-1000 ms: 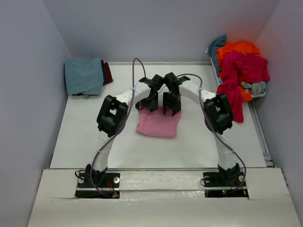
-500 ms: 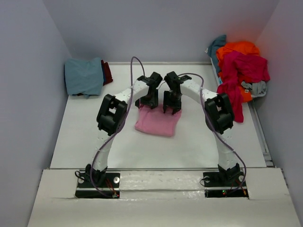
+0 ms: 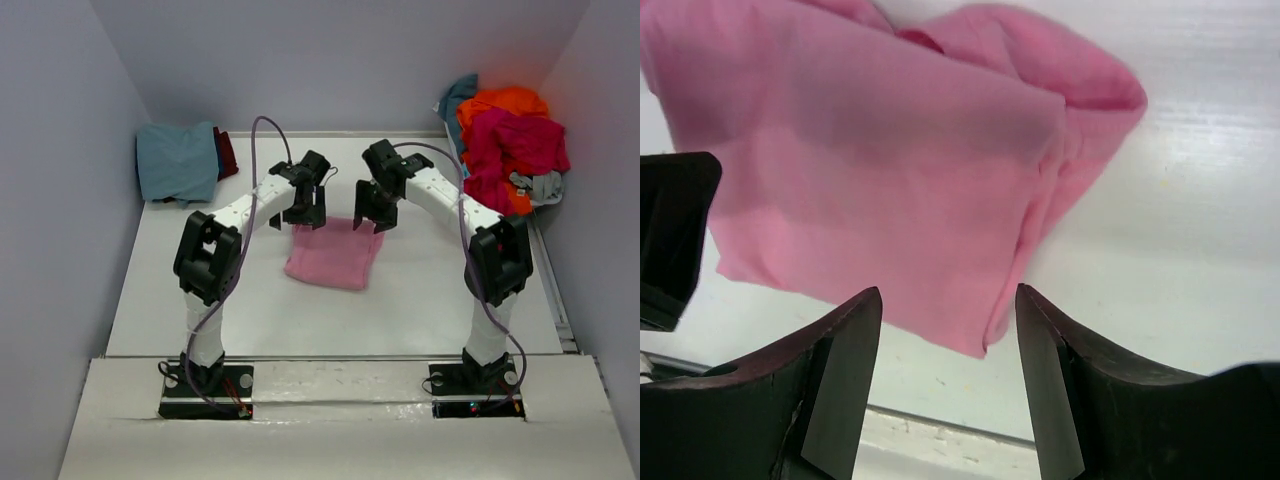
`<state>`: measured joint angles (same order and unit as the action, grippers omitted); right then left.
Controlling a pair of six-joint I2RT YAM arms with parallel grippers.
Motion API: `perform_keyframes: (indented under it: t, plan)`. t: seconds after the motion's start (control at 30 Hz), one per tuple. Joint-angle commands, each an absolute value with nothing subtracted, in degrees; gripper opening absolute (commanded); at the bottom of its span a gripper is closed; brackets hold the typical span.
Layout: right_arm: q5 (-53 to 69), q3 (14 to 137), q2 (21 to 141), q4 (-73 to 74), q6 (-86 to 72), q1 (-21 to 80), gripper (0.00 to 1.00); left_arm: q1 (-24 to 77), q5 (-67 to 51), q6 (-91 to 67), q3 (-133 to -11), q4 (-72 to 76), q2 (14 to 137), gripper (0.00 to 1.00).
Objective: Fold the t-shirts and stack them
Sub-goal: Fold the tshirt
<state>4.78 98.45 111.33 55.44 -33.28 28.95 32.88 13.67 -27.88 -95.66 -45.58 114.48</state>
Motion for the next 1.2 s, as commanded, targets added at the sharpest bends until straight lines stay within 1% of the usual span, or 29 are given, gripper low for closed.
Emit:
perform_keyframes:
  t: [0.0, 0.13, 0.2, 0.33, 0.43, 0.57, 0.77, 0.87, 1.07, 1.17]
  plan:
    - [7.99, 89.51, 107.75, 53.53, -34.45, 29.09, 0.63, 32.52, 10.02, -27.77, -89.05, -44.13, 110.48, 0.99]
    - [11.42, 82.47, 108.02, 49.32, -35.77, 29.09, 0.63, 32.52, 7.74, -28.04, -86.23, -42.1, 111.36, 0.99]
    - [12.73, 78.95, 108.1, 46.85, -36.65, 29.09, 0.65, 32.52, 7.12, -28.21, -85.17, -41.14, 111.27, 0.99]
    - [15.55, 75.16, 108.54, 41.76, -38.4, 29.09, 0.67, 32.52, 7.03, -27.42, -84.64, -40.52, 112.49, 0.99]
    - [16.78, 74.36, 109.16, 39.82, -39.28, 29.09, 0.69, 32.52, 6.77, -26.81, -85.08, -39.91, 113.11, 0.99]
    - [19.24, 74.27, 110.82, 36.13, -40.08, 29.09, 0.7, 32.52, 5.19, -26.02, -86.39, -39.02, 115.13, 0.99]
    - [19.69, 76.11, 112.94, 36.12, -39.64, 29.09, 0.7, 31.99, 2.99, -25.4, -86.57, -37.88, 116.98, 0.99]
    - [19.42, 76.55, 112.94, 36.83, -39.11, 29.09, 0.7, 30.85, 2.2, -25.31, -84.48, -36.39, 117.25, 0.99]
    - [18.9, 76.64, 113.38, 38.14, -38.24, 29.09, 0.7, 29.44, -10.08, -24.96, -76.91, -27.26, 117.33, 0.99]
    - [16.62, 76.73, 111.81, 39.63, -38.06, 29.09, 0.7, 29.44, -11.86, -24.61, -74.72, -25.14, 117.16, 0.99]
